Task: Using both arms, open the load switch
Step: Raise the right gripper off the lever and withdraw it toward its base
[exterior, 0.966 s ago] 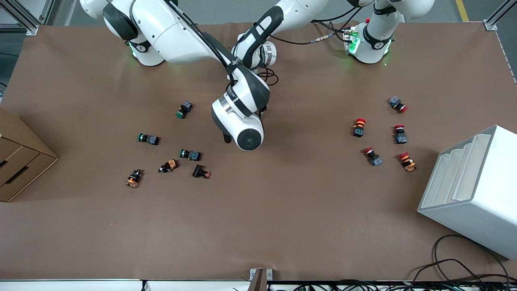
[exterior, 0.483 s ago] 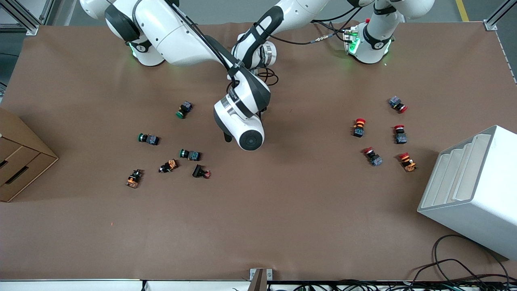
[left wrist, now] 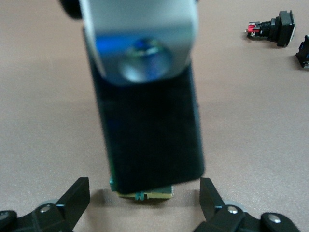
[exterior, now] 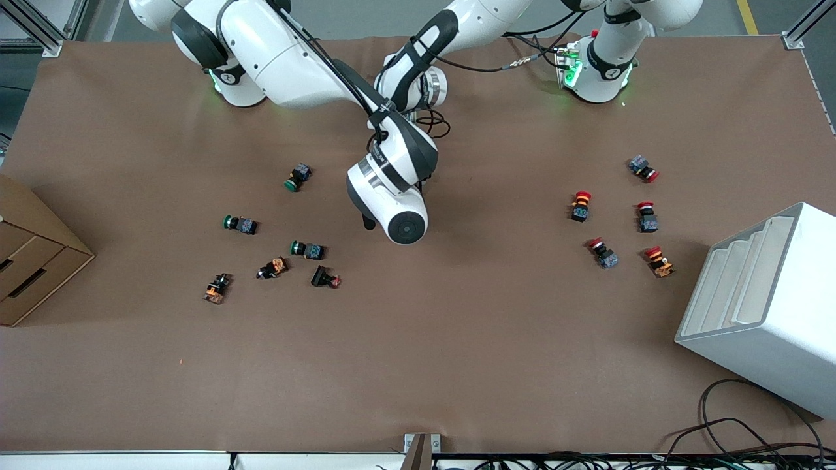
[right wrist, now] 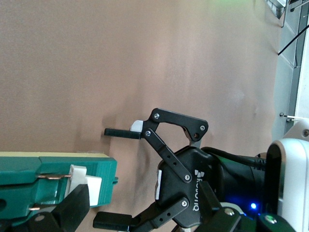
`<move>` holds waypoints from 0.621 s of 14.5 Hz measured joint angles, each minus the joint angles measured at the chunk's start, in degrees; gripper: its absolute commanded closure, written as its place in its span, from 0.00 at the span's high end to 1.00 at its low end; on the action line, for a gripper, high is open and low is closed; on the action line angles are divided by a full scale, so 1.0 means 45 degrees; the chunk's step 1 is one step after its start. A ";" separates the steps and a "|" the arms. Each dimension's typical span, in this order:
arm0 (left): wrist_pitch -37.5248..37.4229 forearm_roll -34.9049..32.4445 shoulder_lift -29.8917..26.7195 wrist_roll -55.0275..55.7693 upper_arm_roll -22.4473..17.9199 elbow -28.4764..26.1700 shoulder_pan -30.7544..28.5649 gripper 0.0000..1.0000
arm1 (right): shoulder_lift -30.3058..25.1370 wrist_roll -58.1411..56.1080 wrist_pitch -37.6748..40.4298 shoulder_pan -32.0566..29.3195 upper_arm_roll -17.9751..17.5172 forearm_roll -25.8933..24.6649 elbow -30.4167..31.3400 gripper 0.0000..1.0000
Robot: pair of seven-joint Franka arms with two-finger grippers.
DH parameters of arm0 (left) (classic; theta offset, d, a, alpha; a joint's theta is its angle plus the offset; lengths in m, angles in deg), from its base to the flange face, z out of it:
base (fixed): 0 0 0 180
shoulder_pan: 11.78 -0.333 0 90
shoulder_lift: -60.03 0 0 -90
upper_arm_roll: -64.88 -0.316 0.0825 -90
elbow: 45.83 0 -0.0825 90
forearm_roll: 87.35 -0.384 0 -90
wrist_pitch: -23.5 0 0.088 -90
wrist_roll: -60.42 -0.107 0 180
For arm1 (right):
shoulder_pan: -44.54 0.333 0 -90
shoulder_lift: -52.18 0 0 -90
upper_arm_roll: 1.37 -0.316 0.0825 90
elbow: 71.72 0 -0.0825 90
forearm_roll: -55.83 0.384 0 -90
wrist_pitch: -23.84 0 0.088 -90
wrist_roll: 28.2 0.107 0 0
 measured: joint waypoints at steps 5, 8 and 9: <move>0.0000 0.0000 0.0000 0.0000 0.0000 0.0000 0.0000 0.99 | -0.0351 -0.2106 0.0061 -0.0823 0.0358 -0.0312 -0.0524 1.00; 0.0000 0.0000 -0.0003 0.0000 0.0000 0.0002 -0.0002 0.99 | -0.0743 -0.4960 0.0094 -0.1896 0.0468 -0.1716 -0.1067 1.00; 0.0000 0.0000 -0.0005 0.0000 -0.0002 0.0007 -0.0006 0.99 | -0.0960 -0.6168 0.0099 -0.2273 0.0488 -0.2104 -0.1192 1.00</move>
